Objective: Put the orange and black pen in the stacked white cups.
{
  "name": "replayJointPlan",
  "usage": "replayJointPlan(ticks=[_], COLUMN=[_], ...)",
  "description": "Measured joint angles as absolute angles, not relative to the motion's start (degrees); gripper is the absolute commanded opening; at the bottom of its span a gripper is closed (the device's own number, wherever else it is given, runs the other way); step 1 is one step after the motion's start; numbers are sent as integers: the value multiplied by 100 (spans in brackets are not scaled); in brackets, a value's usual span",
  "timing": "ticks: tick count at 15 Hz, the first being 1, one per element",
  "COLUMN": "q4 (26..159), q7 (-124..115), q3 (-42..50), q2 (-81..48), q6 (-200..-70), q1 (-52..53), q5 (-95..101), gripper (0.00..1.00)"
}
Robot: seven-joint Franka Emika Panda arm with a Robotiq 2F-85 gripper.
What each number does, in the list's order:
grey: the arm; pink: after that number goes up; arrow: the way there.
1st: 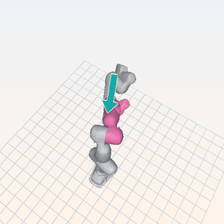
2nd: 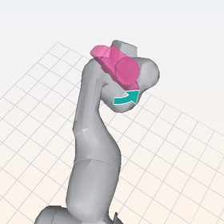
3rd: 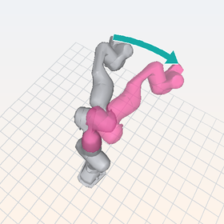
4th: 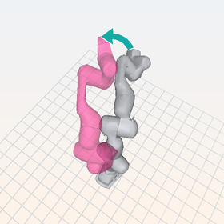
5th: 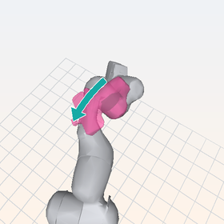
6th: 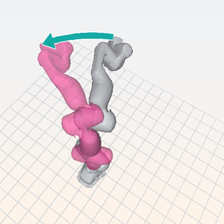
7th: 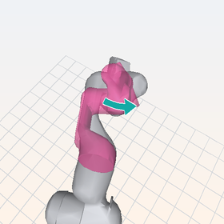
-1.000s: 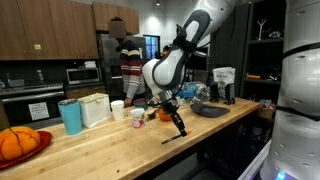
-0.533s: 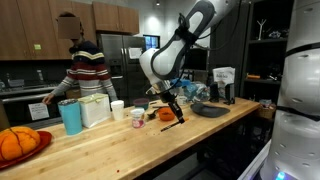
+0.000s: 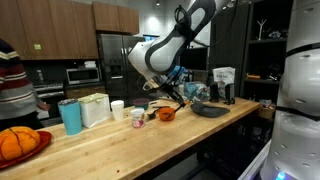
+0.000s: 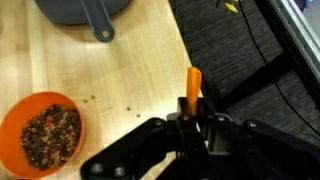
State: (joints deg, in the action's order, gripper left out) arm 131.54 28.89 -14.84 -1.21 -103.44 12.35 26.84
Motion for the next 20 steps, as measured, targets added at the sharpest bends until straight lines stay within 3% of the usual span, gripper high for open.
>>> replayJointPlan(ticks=[10, 11, 20], q4=[12130, 12013, 11957], q7=[2180, 2125, 2116], q3=[-1912, -1919, -1931], q2=[-905, -1053, -1176], q6=[-7887, -7628, -7590], q1=[1954, 2009, 2016], q5=[4876, 5152, 5186], gripper=[3, 13, 13])
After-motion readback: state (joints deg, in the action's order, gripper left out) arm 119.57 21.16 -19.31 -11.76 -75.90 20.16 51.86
